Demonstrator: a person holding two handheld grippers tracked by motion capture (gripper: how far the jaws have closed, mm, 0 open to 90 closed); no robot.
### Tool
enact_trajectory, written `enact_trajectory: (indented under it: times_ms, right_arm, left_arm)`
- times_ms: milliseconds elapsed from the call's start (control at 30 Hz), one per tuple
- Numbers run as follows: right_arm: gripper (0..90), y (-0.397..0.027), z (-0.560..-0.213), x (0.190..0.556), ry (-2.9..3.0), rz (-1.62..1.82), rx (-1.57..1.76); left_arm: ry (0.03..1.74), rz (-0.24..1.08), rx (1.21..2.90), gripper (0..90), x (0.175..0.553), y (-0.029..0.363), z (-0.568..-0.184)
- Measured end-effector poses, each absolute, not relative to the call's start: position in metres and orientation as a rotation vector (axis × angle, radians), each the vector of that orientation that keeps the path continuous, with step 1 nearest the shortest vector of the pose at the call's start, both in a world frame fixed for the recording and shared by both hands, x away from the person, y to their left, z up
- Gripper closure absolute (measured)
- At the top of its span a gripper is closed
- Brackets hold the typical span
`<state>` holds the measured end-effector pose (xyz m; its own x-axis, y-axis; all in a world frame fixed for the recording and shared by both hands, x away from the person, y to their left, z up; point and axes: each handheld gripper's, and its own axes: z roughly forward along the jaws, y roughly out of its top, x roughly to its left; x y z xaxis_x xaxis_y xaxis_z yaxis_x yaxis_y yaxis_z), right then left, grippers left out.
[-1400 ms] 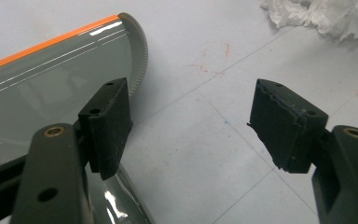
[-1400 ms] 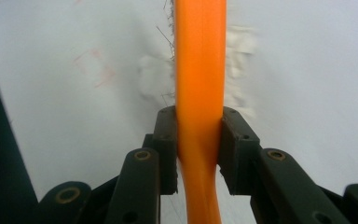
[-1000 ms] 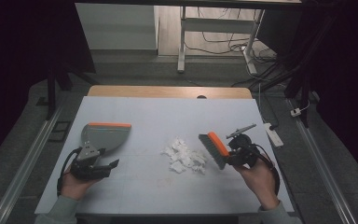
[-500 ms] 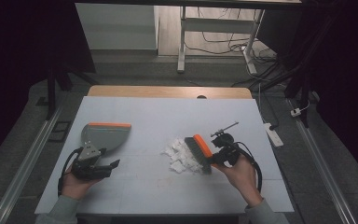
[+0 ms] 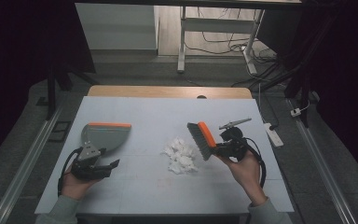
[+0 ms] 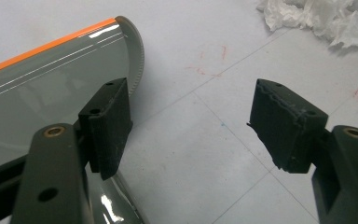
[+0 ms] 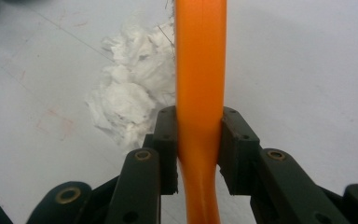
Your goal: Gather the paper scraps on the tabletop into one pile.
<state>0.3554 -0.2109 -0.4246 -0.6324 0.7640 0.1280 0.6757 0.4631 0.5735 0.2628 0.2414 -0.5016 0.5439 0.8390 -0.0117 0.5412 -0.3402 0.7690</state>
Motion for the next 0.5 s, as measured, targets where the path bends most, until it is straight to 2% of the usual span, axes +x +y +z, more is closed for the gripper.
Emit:
enact_trajectory:
  times_ms: [500]
  right_arm:
    - [70.6, -0.253, -0.44, 0.356, 2.564, 0.897, 1.209]
  left_arm:
    - [1.104, 0.502, 2.023, 29.8, 0.263, 0.241, -0.5]
